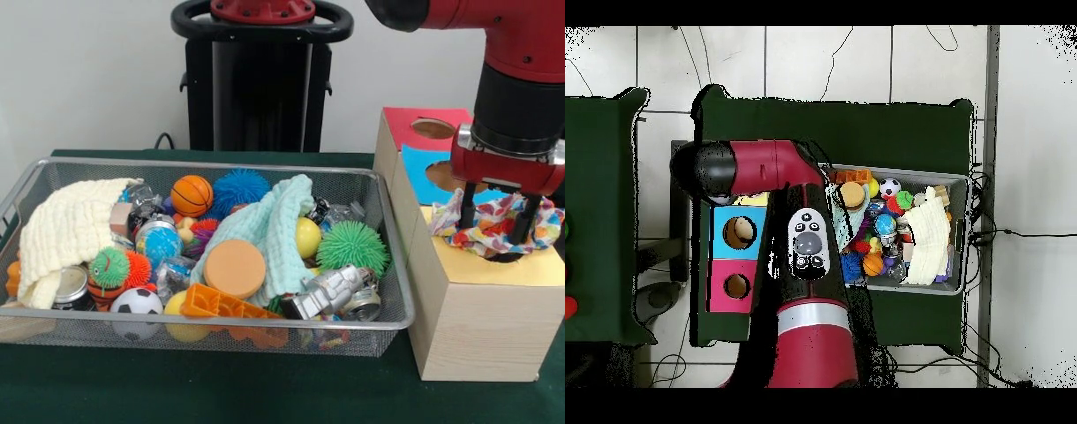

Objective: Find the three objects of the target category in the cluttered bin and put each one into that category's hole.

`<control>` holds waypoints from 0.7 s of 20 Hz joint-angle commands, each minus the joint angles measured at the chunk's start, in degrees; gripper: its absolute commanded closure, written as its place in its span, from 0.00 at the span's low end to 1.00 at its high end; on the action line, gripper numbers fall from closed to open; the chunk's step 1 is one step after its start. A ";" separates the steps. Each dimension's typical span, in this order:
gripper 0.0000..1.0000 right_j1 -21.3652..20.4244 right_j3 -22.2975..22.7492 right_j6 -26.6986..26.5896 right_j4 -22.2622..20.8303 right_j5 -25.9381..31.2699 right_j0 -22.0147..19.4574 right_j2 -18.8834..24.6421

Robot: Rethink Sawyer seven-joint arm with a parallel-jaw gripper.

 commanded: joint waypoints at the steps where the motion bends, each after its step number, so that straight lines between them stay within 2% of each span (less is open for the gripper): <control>1: 0.00 3.39 4.85 6.60 -2.99 -3.02 1.65 -1.41; 8: 0.00 4.02 1.64 5.79 -4.54 -4.00 2.38 -4.37; 14: 0.00 4.36 0.33 4.08 -5.21 -4.51 1.70 -5.16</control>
